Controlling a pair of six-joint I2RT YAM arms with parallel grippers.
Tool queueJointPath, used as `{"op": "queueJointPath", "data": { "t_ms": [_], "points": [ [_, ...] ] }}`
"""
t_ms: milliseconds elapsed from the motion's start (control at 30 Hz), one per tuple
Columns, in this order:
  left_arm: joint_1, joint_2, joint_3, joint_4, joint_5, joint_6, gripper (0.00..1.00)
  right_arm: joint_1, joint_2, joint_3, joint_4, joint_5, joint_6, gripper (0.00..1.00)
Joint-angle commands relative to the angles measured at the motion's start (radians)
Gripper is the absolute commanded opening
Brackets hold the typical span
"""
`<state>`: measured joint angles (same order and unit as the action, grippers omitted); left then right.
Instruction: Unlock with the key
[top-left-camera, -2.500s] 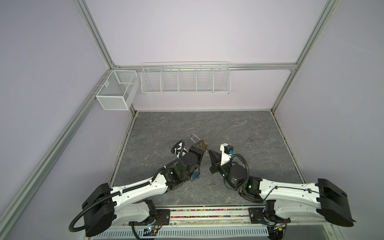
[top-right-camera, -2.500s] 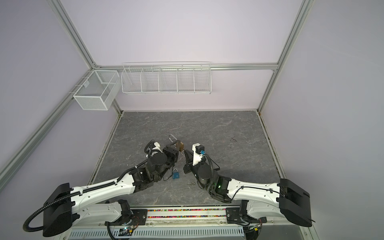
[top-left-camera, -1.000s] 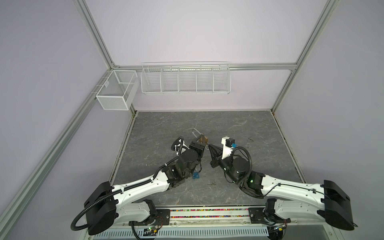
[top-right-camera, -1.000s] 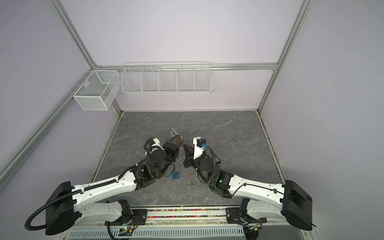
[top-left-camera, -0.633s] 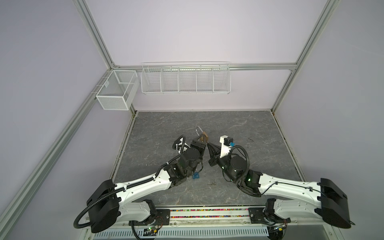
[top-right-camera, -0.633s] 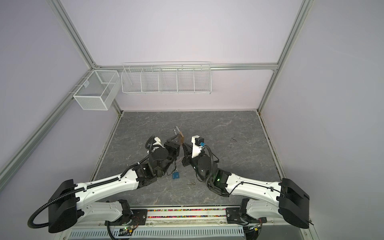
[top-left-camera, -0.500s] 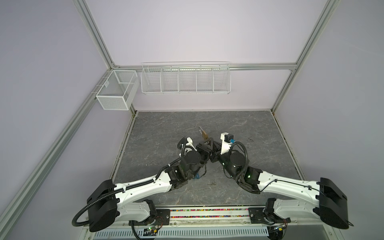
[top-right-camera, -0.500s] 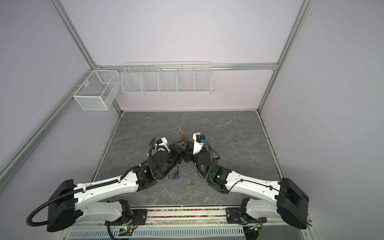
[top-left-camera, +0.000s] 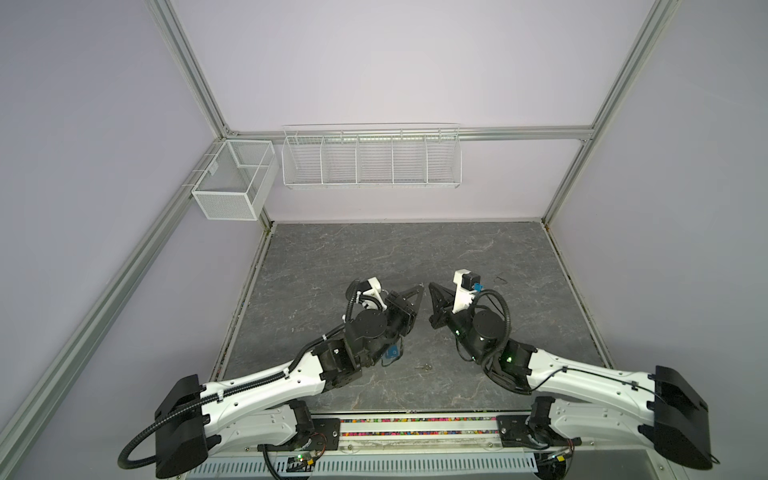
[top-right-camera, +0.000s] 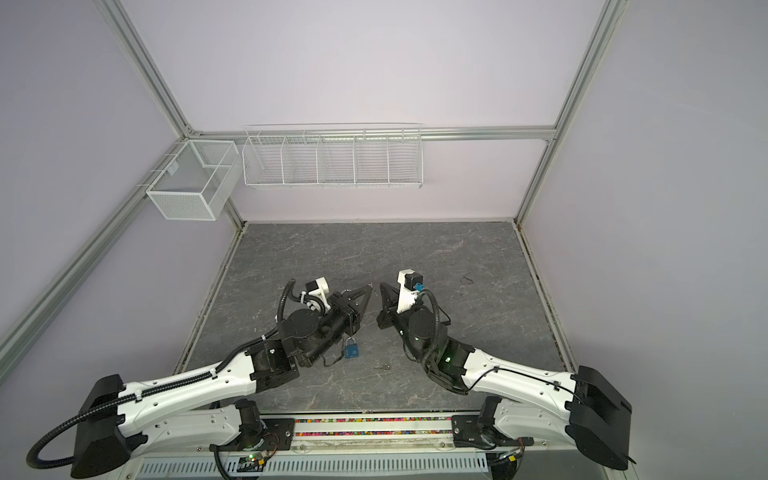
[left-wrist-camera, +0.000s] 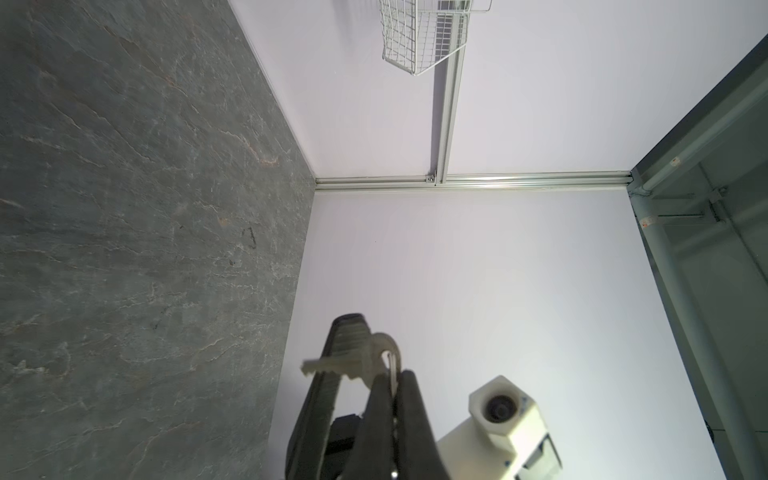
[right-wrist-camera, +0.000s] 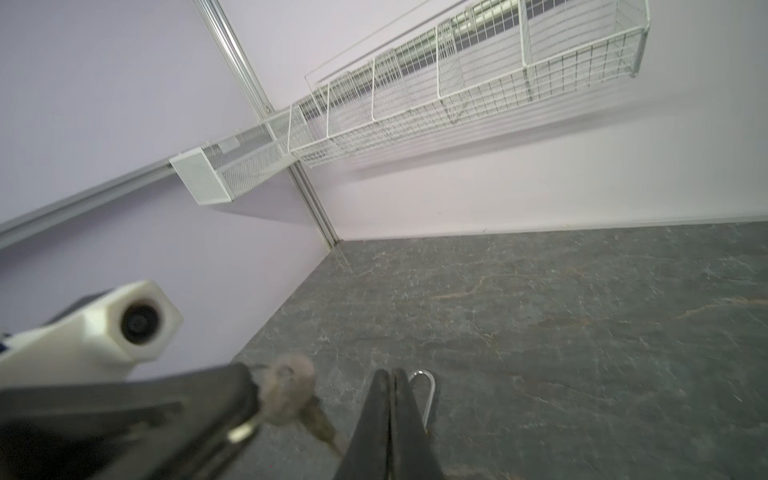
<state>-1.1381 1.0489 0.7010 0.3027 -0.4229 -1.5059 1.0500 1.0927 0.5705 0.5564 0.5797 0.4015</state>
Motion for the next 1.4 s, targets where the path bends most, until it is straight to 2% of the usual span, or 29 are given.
{"op": "queueJointPath", "data": {
  "t_ms": [0, 100, 200, 267, 400, 500, 567, 600, 700, 800, 833, 1000, 1133, 1200, 1367],
  "points": [
    [0.050, -0.078, -0.042, -0.132, -0.029, 0.065, 0.00, 0.000, -0.070, -0.052, -0.071, 0.031, 0.026, 0.06],
    [0.131, -0.118, -0.020, -0.315, 0.029, 0.146, 0.00, -0.014, -0.108, -0.100, -0.091, 0.023, 0.058, 0.06],
    [0.257, -0.087, 0.014, -0.446, 0.204, 0.242, 0.00, -0.050, -0.128, -0.127, -0.108, -0.069, 0.061, 0.06],
    [0.335, -0.045, 0.009, -0.447, 0.321, 0.285, 0.00, -0.106, -0.132, -0.132, -0.131, -0.177, 0.088, 0.06],
    [0.399, 0.025, -0.035, -0.334, 0.414, 0.307, 0.00, -0.221, -0.103, -0.109, -0.198, -0.399, 0.135, 0.06],
    [0.401, 0.074, -0.007, -0.339, 0.445, 0.370, 0.00, -0.240, -0.080, -0.098, -0.238, -0.470, 0.139, 0.06],
    [0.400, 0.097, 0.011, -0.341, 0.477, 0.398, 0.00, -0.240, -0.079, -0.122, -0.227, -0.475, 0.164, 0.06],
    [0.400, 0.104, 0.022, -0.350, 0.492, 0.403, 0.00, -0.242, -0.075, -0.136, -0.223, -0.481, 0.174, 0.14],
    [0.400, 0.114, 0.041, -0.334, 0.551, 0.442, 0.00, -0.241, -0.058, -0.178, -0.166, -0.518, 0.181, 0.52],
    [0.400, 0.122, 0.050, -0.279, 0.636, 0.472, 0.00, -0.242, -0.046, -0.215, -0.066, -0.547, 0.175, 0.70],
    [0.400, 0.125, 0.057, -0.283, 0.655, 0.481, 0.00, -0.242, -0.041, -0.210, -0.053, -0.564, 0.159, 0.71],
    [0.400, 0.133, 0.100, -0.324, 0.753, 0.547, 0.00, -0.242, -0.057, -0.166, -0.029, -0.704, 0.023, 0.64],
    [0.400, 0.136, 0.177, -0.454, 0.811, 0.611, 0.00, -0.240, -0.159, -0.085, -0.252, -0.684, -0.166, 0.60],
    [0.400, 0.131, 0.199, -0.498, 0.840, 0.626, 0.00, -0.241, -0.172, -0.029, -0.356, -0.711, -0.247, 0.58],
    [0.400, 0.135, 0.207, -0.540, 0.897, 0.644, 0.00, -0.242, -0.132, 0.036, -0.438, -0.773, -0.296, 0.52]
  ]
}}
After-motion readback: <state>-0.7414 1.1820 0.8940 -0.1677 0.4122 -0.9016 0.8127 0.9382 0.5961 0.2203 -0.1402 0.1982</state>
